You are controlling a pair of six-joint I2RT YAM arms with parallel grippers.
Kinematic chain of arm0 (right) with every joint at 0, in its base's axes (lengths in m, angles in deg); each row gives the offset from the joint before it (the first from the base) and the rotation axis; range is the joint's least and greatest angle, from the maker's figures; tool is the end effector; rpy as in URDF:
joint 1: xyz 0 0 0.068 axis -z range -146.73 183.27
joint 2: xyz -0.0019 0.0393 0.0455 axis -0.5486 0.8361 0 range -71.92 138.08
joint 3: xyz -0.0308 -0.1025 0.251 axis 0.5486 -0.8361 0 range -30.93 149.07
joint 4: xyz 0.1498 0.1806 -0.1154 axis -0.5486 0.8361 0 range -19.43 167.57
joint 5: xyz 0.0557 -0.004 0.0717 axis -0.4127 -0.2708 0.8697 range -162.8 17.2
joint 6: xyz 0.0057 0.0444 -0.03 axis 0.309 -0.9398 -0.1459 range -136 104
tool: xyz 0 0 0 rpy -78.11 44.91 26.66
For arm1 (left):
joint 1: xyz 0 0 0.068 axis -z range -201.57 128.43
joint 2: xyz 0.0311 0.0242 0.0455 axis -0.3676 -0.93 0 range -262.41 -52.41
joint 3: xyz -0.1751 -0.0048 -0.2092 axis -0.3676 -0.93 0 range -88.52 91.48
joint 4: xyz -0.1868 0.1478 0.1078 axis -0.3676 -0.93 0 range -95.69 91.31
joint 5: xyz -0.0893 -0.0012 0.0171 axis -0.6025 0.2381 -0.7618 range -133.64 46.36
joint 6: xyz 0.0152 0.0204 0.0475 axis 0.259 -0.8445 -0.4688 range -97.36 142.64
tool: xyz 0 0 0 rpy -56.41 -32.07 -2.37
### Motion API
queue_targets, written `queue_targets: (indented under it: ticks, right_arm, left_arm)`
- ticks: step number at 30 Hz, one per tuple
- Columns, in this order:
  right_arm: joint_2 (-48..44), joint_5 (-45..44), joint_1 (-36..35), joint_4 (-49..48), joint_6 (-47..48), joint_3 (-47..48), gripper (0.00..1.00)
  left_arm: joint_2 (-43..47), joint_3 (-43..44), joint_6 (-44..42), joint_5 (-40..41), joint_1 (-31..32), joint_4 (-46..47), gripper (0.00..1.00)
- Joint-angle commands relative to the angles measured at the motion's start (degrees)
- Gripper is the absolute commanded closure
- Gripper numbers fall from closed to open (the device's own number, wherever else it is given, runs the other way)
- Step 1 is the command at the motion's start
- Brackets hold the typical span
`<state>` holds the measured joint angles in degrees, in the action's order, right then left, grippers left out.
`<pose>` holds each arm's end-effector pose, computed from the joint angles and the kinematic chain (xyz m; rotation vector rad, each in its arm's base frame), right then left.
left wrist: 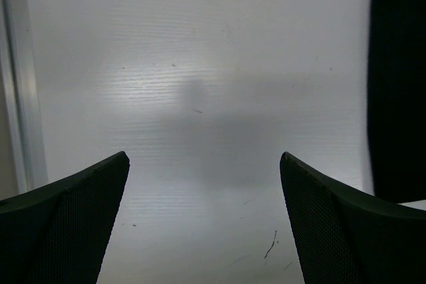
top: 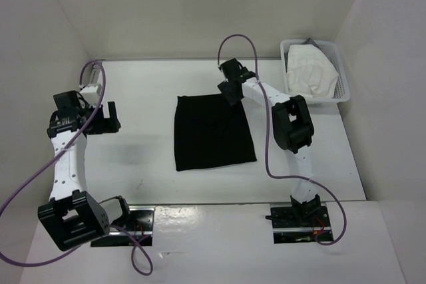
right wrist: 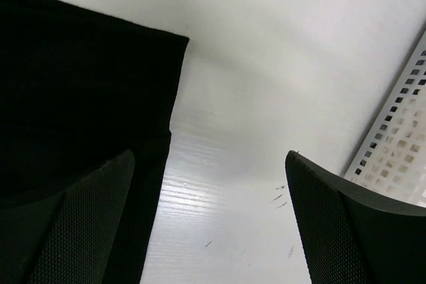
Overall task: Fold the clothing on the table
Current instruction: Flatten the skirt out
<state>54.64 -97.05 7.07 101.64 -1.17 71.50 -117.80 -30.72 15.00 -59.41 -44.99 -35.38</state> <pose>0.4426 0.2015 0.1928 -0.7080 2.3652 -0.4501 0.2226 0.0859 0.3051 -0.1830 2.3007 -0.0473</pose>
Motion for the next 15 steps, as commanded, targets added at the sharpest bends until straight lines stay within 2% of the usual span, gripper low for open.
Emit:
queue_targets:
  ticks: [1, 7, 11, 15]
  right_arm:
    - [-5.4, 1.1, 0.3, 0.2, -1.6, 2.2, 0.02]
    - [-19.6, 8.5, 0.8, 2.1, -3.0, -3.5, 0.02]
    - [-23.1, 8.5, 0.8, 4.3, -3.0, -9.3, 0.07]
    - [-24.7, 8.0, 0.8, 4.3, -4.1, -15.1, 0.1]
  left_arm:
    - [-0.5, 0.5, -2.1, -3.0, 4.4, -1.5, 0.0]
    - [-5.7, 2.8, -2.9, -2.2, 17.3, -3.5, 0.03]
    - [-12.3, 5.2, -0.7, -3.8, 22.3, -3.5, 0.06]
    - [-22.9, 9.7, 1.7, -5.7, 24.8, -3.5, 0.06]
